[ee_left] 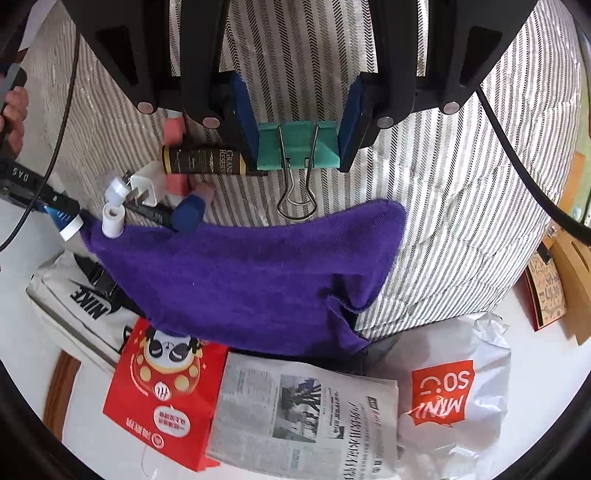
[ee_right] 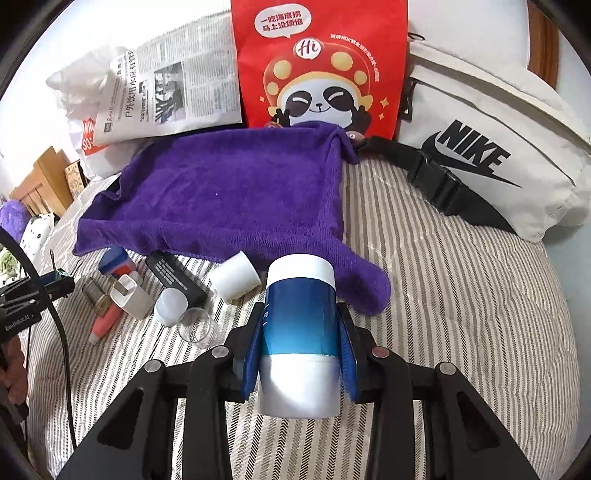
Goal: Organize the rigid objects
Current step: 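Carry clip over purple towel with left gripper while right gripper sets bottle there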
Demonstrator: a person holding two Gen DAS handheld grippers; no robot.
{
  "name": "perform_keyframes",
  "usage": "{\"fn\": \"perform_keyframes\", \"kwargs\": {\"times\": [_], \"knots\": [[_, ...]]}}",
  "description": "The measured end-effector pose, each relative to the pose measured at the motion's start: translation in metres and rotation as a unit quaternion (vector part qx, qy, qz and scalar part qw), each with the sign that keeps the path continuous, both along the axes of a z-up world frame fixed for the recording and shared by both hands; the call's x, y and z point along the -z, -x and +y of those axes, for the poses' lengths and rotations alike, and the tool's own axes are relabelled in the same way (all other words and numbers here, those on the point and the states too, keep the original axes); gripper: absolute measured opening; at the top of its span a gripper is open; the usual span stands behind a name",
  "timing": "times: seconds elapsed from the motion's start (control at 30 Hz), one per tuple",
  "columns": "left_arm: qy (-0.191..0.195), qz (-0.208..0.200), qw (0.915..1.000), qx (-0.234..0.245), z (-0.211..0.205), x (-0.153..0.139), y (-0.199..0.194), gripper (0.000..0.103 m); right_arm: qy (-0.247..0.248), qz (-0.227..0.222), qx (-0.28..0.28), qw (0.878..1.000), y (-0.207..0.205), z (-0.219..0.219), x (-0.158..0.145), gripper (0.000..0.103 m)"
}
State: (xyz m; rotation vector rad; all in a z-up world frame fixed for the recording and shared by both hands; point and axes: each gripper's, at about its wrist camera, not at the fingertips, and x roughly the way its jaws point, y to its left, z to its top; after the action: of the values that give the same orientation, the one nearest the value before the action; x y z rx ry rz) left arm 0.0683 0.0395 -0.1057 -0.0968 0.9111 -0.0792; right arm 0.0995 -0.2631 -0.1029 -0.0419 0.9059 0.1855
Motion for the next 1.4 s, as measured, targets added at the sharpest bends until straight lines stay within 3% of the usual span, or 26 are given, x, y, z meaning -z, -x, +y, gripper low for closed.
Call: {"fn": "perform_keyframes", "kwargs": {"times": [0.37,0.87,1.2,1.4], "knots": [[0.012,-0.015,0.9998,0.008,0.003,-0.021,-0.007,0.039,0.004,-0.019,-0.013,1.000,-0.005,0.004,-0.017,0.036],[0.030,-0.042,0.9986,0.011,0.007,-0.052,-0.057,0.039,0.006,-0.043,-0.020,0.999,-0.060,0.013,-0.046,0.036],[0.042,-0.031,0.9986,0.002,0.018,-0.043,-0.088,0.039,0.006,-0.031,-0.017,0.999,-0.129,0.026,-0.032,0.036],[0.055,-0.022,0.9982,-0.001,0.027,-0.036,-0.098,0.039,0.027,0.005,-0.005,1.000,-0.178,0.038,-0.006,0.036]]}}
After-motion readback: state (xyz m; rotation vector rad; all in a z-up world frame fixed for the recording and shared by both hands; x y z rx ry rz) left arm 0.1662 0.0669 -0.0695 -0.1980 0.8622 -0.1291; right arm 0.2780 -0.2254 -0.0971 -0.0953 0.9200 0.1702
